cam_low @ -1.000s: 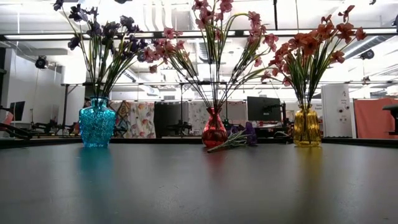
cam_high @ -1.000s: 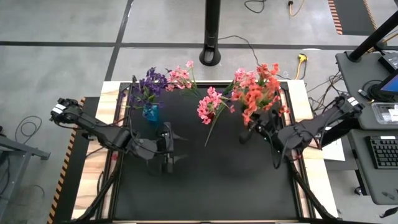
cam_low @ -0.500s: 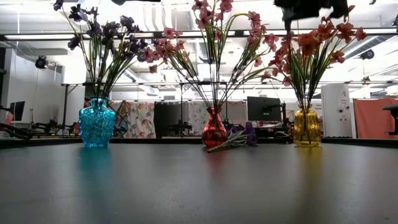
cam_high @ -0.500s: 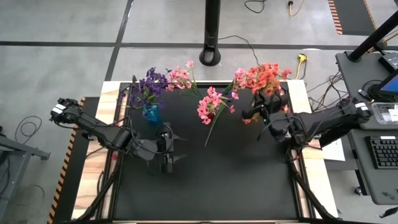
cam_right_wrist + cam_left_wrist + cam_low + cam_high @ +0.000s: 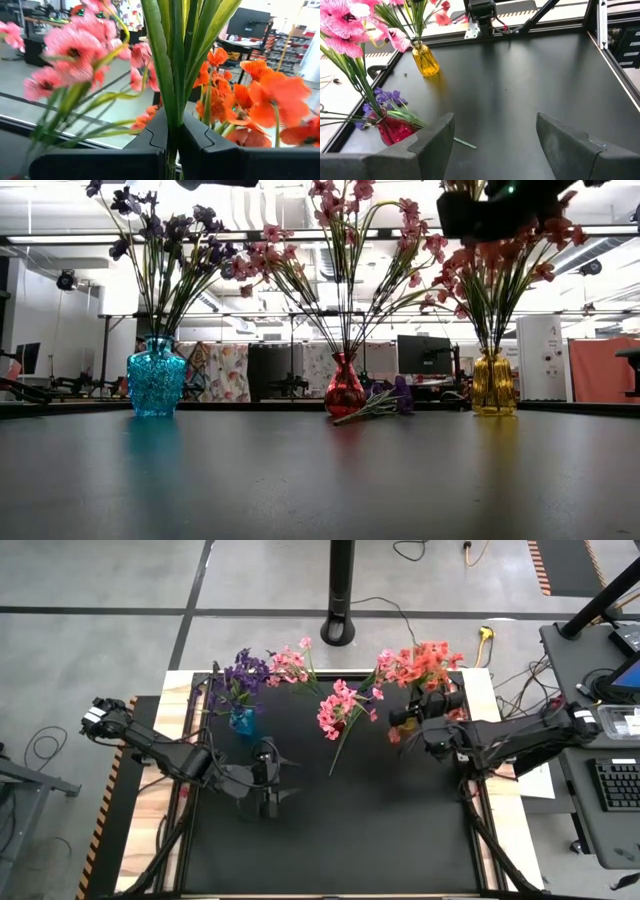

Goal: Sort flowers into vase by color
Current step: Put the orange flower into the yellow vase

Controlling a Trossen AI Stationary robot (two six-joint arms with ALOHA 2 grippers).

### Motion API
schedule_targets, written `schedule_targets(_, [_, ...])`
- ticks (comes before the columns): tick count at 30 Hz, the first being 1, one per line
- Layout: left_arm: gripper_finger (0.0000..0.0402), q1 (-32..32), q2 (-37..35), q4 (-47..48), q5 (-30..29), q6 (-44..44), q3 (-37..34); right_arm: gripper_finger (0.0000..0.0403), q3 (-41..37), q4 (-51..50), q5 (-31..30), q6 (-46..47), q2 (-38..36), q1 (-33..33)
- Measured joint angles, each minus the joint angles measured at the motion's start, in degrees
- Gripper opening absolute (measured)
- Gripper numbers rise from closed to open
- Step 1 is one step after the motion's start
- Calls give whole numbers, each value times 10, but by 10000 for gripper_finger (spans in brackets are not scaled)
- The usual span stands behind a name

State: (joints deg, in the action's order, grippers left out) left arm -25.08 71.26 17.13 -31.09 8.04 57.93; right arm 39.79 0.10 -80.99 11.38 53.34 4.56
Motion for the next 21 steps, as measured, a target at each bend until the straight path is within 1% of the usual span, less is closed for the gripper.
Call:
schedule_targets(11, [262,0,0,2,0,0,0,18,-40,1,0,17,0,-32])
schedule_targets(16, [262,0,0,2,0,0,0,18,-45,2,1,18,1,-39])
schedule_targets(21, [262,0,0,1,0,0,0,18,-46,4,1,44,1,-53])
